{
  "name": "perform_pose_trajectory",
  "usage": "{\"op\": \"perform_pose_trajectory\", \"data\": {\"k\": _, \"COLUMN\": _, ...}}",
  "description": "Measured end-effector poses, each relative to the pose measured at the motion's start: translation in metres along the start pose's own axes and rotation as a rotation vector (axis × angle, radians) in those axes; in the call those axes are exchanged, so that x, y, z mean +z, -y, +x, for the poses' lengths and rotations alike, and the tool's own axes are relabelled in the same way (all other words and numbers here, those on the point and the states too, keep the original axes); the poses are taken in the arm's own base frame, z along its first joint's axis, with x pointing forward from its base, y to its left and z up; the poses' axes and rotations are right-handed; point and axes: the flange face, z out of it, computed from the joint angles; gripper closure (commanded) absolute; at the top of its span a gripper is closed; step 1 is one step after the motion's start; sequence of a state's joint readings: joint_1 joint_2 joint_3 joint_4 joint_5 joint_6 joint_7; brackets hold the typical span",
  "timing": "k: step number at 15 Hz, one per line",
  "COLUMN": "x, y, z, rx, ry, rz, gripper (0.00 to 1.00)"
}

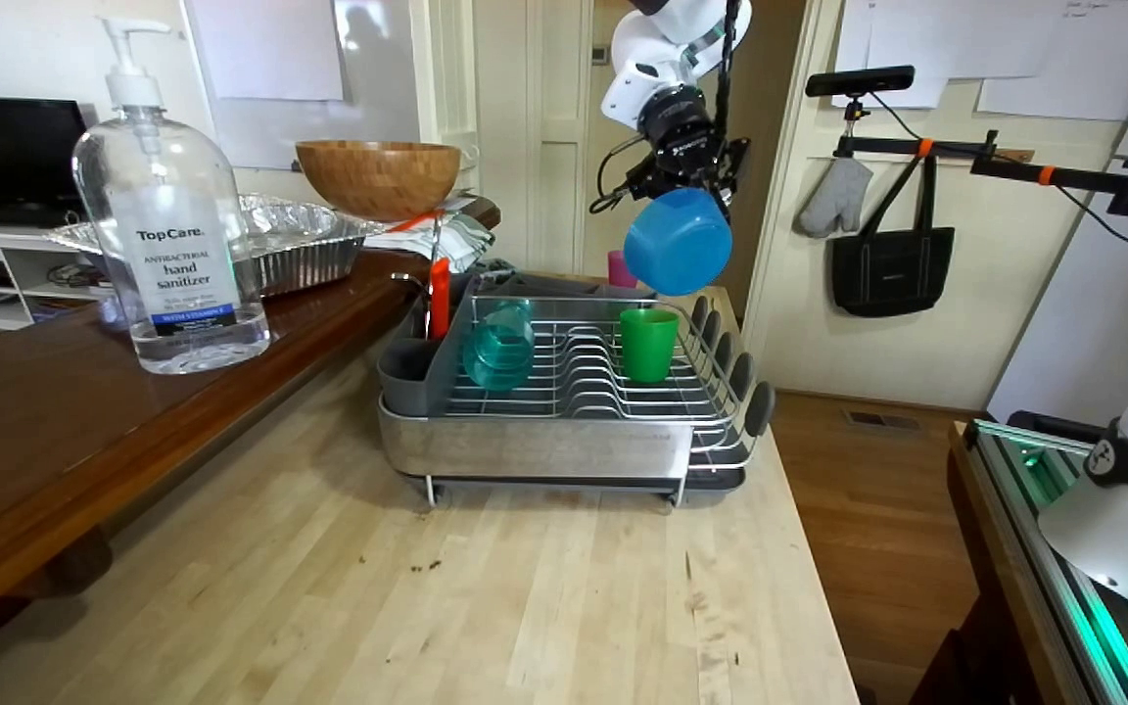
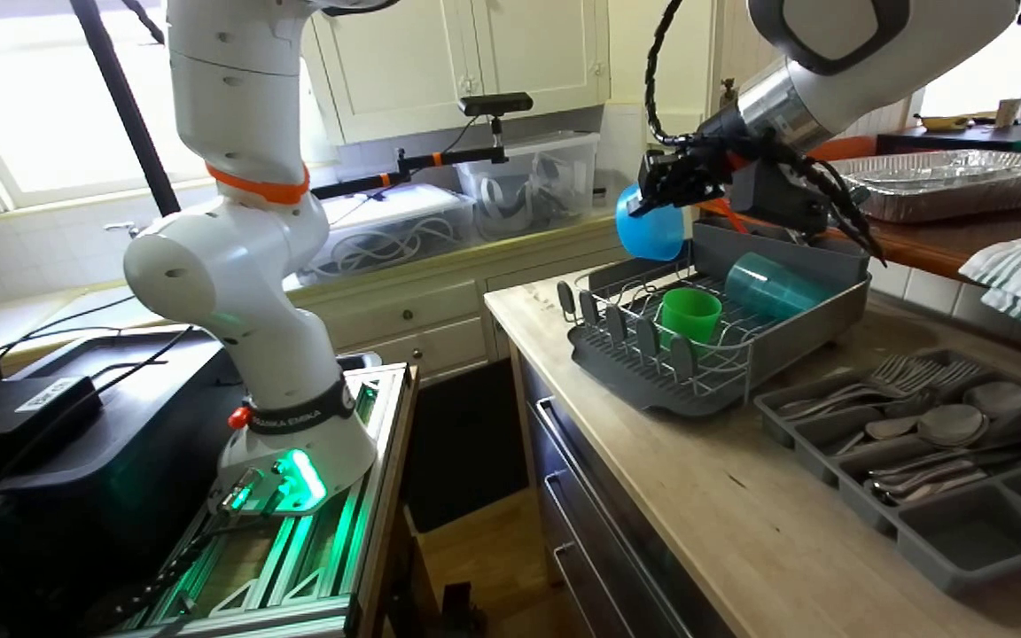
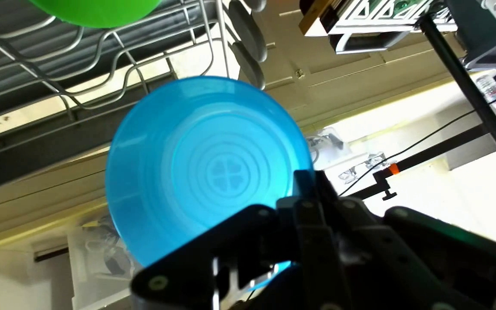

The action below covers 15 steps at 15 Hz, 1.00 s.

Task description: Put the blue bowl on the dishrack.

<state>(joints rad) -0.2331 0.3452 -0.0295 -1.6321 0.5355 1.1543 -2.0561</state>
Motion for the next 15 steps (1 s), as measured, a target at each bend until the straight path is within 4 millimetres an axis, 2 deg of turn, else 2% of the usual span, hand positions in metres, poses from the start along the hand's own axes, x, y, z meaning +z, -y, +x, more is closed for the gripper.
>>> {"op": "perform_pose_trajectory", "data": {"k": 5, "x": 0.006, "y": -0.008, "z": 0.009, "rx": 0.019, "ry": -0.016, "rz": 0.005, "gripper": 0.99}}
{"op": "perform_pose_trajectory", "data": {"k": 11, "x": 0.041, "y": -0.044, "z": 0.039, "rx": 0.183, "ry": -0.067, "rz": 0.029, "gripper": 0.99}}
{"op": "perform_pose_trajectory", "data": {"k": 15, "x": 0.051, "y": -0.047, "z": 0.034, "rx": 0.341, "ry": -0.077, "rz": 0.027, "gripper": 0.99}}
